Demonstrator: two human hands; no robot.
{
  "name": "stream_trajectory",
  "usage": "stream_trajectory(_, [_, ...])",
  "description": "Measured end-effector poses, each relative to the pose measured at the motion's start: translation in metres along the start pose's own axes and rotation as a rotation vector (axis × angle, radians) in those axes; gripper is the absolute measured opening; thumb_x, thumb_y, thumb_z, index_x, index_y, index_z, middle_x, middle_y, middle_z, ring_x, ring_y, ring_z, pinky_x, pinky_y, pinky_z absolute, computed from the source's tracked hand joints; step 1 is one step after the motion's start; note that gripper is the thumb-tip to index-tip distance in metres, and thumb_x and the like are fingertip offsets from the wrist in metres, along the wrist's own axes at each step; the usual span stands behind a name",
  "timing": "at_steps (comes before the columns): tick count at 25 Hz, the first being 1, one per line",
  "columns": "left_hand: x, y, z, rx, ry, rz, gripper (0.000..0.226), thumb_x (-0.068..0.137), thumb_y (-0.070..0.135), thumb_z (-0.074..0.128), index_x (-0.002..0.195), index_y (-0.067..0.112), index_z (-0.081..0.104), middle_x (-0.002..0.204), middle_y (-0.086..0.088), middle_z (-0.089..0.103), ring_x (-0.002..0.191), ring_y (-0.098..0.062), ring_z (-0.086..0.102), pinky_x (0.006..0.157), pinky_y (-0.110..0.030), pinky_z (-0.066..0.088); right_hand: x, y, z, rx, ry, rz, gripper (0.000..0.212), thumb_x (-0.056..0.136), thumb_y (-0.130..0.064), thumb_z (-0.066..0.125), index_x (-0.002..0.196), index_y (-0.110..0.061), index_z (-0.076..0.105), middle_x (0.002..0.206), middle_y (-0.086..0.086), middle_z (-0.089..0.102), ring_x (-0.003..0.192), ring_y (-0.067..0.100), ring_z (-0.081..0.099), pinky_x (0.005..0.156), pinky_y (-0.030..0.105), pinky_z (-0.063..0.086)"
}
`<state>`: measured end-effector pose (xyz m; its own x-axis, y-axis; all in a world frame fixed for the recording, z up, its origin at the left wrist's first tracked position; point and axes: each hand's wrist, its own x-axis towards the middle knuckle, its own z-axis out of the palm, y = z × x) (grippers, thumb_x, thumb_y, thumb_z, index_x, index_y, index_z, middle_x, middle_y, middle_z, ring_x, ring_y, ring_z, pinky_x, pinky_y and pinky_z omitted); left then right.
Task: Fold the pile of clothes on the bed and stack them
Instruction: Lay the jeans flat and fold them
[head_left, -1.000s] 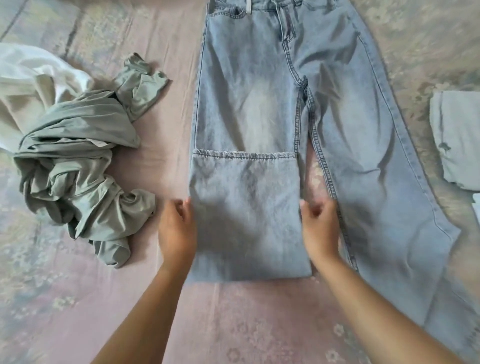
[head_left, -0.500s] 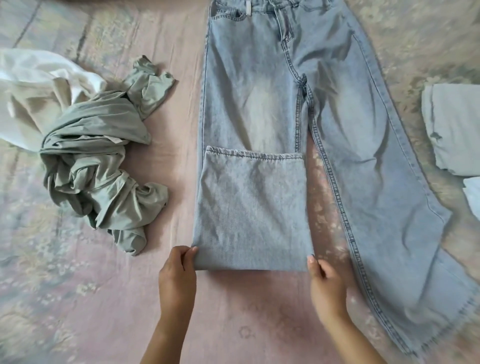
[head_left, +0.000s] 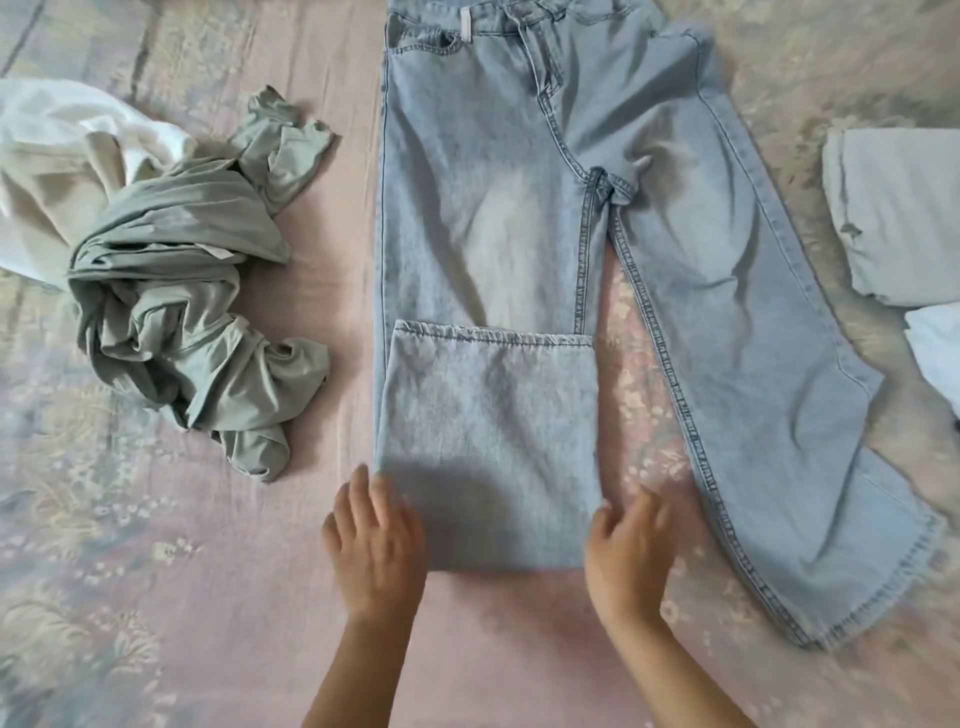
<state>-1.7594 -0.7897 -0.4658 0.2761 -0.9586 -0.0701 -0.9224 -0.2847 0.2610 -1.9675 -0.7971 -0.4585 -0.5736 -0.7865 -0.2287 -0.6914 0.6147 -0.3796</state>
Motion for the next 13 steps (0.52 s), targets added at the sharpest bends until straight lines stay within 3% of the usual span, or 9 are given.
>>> stream_trajectory(2, [0.032, 0.035, 0.004, 0.004, 0.007, 0.307, 0.047, 0.089, 0.022, 0.042, 0.134, 0.008, 0.049, 0.141, -0.02, 0.047, 0.131, -0.034, 0.04, 0.103, -0.049, 0.033, 0.029, -0.027, 0.019, -0.108, 0.038, -0.389, 0.046, 0.09, -0.018, 0.043, 0.13, 0.004, 0.049, 0.134, 0.027, 0.047, 0.124, 0.041, 0.041, 0.104, 0.044, 0.03])
stream_trajectory(5, [0.092, 0.061, 0.033, 0.124, -0.048, 0.524, 0.054, 0.094, 0.036, 0.032, 0.146, 0.02, 0.03, 0.153, -0.013, 0.032, 0.141, -0.03, 0.023, 0.113, -0.054, 0.014, 0.079, -0.062, 0.051, -0.252, -0.054, -0.751, 0.057, 0.092, -0.032, 0.033, 0.142, -0.006, 0.039, 0.149, 0.021, 0.034, 0.139, 0.034, 0.028, 0.112, 0.043, 0.016])
stream_trajectory(9, [0.128, 0.024, 0.07, 0.238, -0.079, 0.557, 0.059, 0.094, 0.051, 0.026, 0.148, 0.029, 0.028, 0.155, -0.007, 0.029, 0.143, -0.032, 0.021, 0.115, -0.051, -0.001, 0.117, -0.044, 0.076, -0.495, -0.1, -0.96, 0.066, 0.092, -0.051, 0.025, 0.148, -0.016, 0.021, 0.155, 0.013, 0.026, 0.143, 0.028, 0.024, 0.116, 0.036, 0.0])
stream_trajectory(11, [0.13, 0.022, 0.072, 0.276, -0.08, 0.498, 0.062, 0.092, 0.054, 0.024, 0.149, 0.031, 0.025, 0.157, -0.007, 0.024, 0.144, -0.035, 0.018, 0.112, -0.053, -0.008, 0.122, -0.044, 0.075, -0.538, -0.166, -0.95, 0.068, 0.09, -0.057, 0.014, 0.148, -0.023, 0.001, 0.159, 0.01, 0.005, 0.147, 0.024, 0.004, 0.115, 0.034, -0.011])
stream_trajectory(13, [0.129, 0.033, 0.062, 0.353, -0.2, 0.395, 0.064, 0.09, 0.059, 0.009, 0.15, 0.035, 0.007, 0.161, -0.005, 0.007, 0.146, -0.033, 0.004, 0.109, -0.056, -0.013, 0.122, -0.051, 0.069, -0.563, -0.254, -0.934, 0.067, 0.089, -0.06, 0.006, 0.145, -0.028, -0.013, 0.159, 0.005, -0.011, 0.146, 0.019, -0.011, 0.113, 0.033, -0.018])
